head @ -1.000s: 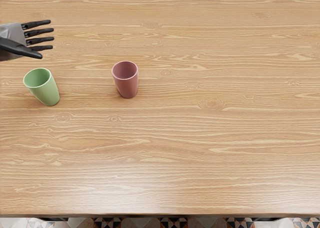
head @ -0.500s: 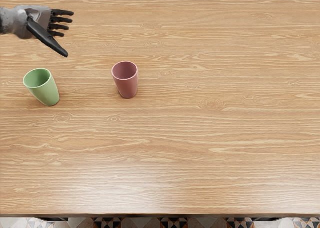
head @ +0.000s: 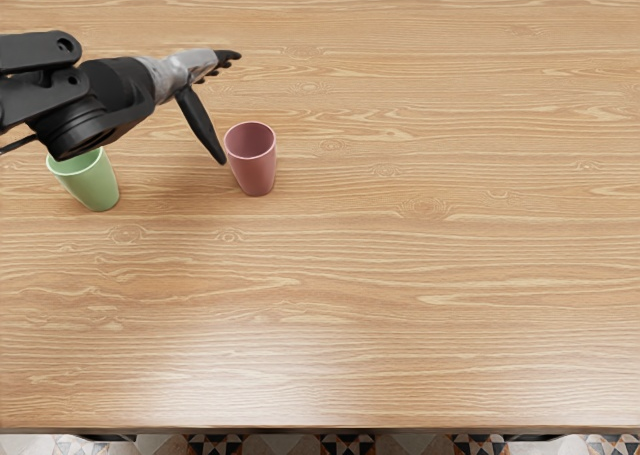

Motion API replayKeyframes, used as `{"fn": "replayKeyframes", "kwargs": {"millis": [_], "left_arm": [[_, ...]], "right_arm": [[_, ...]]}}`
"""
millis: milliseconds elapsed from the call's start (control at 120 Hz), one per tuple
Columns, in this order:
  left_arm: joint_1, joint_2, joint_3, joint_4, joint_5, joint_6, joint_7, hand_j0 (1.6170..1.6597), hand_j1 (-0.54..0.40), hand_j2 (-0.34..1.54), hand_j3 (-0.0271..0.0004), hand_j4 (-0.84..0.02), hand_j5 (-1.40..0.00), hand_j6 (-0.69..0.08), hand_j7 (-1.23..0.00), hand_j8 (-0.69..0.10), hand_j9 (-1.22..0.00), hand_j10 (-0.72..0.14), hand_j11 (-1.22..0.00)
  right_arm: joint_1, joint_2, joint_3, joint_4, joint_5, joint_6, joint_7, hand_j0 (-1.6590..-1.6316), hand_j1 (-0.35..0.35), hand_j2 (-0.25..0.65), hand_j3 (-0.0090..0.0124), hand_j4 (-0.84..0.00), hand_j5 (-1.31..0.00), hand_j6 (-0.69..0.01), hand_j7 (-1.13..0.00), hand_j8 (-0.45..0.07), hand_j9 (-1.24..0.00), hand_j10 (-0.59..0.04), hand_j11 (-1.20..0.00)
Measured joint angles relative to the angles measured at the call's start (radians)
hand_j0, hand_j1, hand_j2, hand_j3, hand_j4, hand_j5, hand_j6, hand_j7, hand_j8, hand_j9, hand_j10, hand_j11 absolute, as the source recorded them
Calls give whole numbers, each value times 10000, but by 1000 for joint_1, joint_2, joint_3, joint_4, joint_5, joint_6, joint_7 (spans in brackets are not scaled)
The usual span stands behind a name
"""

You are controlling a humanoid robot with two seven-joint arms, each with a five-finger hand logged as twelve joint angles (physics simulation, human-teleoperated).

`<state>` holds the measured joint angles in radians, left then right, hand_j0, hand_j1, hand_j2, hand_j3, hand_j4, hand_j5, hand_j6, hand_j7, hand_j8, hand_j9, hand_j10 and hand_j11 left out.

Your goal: Pick up cup and place in cup with left hand

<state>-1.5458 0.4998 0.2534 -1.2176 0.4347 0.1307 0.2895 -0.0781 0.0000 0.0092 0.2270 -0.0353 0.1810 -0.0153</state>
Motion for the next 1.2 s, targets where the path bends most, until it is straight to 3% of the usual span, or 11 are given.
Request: {"fn": "replayKeyframes", "kwargs": {"millis": [150, 392, 508, 767, 1200], "left_arm": [[-24, -14, 75, -84, 2, 71, 5, 16581, 3057, 82, 0, -382, -479, -389, -478, -387, -477, -380, -477], [-25, -72, 140, -96, 55, 213, 6, 16581, 2668, 148, 0, -703, -901, -710, -900, -709, -899, -703, -899], [-24, -117, 173, -78, 73, 248, 7, 16581, 2400, 193, 0, -926, -1192, -933, -1191, -932, -1190, -926, -1190], [-16, -151, 200, -16, 82, 273, 6, 16581, 911, 444, 0, -2167, -2806, -2174, -2805, -2173, -2804, -2167, -2804], [15, -204, 204, 28, 84, 283, 4, 16581, 3, 597, 0, -2923, -3790, -2929, -3790, -2928, -3789, -2923, -3789]], "right_arm": [[0, 0, 0, 0, 0, 0, 0, -16581, -3309, -32, 0, -149, -195, -147, -195, -148, -195, -149, -195], [0, 0, 0, 0, 0, 0, 0, -16581, -3309, -32, 0, -149, -195, -148, -195, -148, -195, -149, -195], [0, 0, 0, 0, 0, 0, 0, -16581, -3309, -32, 0, -149, -195, -148, -195, -148, -195, -149, -195], [0, 0, 0, 0, 0, 0, 0, -16581, -3309, -32, 0, -149, -195, -147, -195, -148, -195, -148, -195], [0, 0, 0, 0, 0, 0, 0, -16581, -3309, -32, 0, -149, -195, -147, -195, -148, -195, -149, -195]]}}
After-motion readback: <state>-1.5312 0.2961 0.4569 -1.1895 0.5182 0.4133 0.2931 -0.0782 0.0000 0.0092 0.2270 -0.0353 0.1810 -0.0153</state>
